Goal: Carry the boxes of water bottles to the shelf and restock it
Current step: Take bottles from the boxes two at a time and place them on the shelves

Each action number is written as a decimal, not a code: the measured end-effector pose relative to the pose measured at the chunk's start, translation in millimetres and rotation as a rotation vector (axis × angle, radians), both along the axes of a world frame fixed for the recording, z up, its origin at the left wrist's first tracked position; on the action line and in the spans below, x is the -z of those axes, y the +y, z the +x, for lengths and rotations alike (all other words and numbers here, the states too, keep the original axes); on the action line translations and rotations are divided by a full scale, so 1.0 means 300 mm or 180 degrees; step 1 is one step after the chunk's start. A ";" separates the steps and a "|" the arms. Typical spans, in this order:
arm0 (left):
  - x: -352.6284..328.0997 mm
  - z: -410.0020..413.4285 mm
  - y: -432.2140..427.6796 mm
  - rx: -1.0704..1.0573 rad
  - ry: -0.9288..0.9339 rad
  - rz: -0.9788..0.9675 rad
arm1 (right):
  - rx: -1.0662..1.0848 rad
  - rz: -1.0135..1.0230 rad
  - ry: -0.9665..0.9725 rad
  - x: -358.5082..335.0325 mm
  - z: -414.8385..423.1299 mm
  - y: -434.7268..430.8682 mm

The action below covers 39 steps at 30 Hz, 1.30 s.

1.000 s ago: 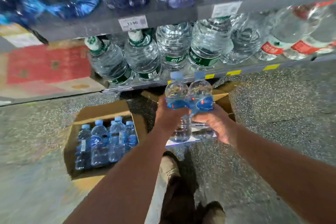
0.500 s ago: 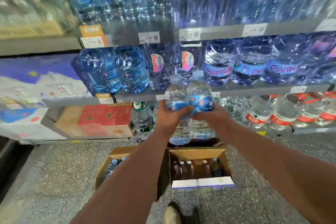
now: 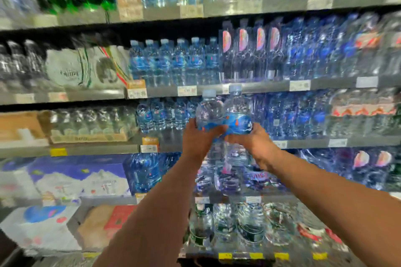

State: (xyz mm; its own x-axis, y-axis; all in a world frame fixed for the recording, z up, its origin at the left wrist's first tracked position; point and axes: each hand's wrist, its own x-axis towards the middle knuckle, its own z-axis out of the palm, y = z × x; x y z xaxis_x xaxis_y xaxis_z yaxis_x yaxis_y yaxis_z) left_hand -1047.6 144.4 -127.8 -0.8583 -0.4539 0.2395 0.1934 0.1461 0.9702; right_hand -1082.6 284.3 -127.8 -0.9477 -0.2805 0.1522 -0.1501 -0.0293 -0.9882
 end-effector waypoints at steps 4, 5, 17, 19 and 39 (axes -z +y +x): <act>-0.164 -0.031 -0.046 -0.0152 0.0379 -0.0222 | 0.0092 -0.0061 0.0230 -0.166 -0.031 -0.054; -0.202 -0.028 -0.059 -0.0126 0.0363 -0.0255 | 0.0105 -0.0039 0.0272 -0.202 -0.036 -0.070; -0.525 -0.143 -0.262 0.0040 0.0686 -0.0387 | 0.0366 -0.0004 0.0623 -0.539 -0.095 -0.270; -0.571 -0.161 -0.273 0.0053 0.0752 -0.0464 | 0.0367 -0.0014 0.0648 -0.579 -0.126 -0.287; -1.073 -0.575 -0.106 -0.0788 0.1602 -0.0678 | -0.0048 -0.0508 0.1485 -1.066 -0.645 -0.181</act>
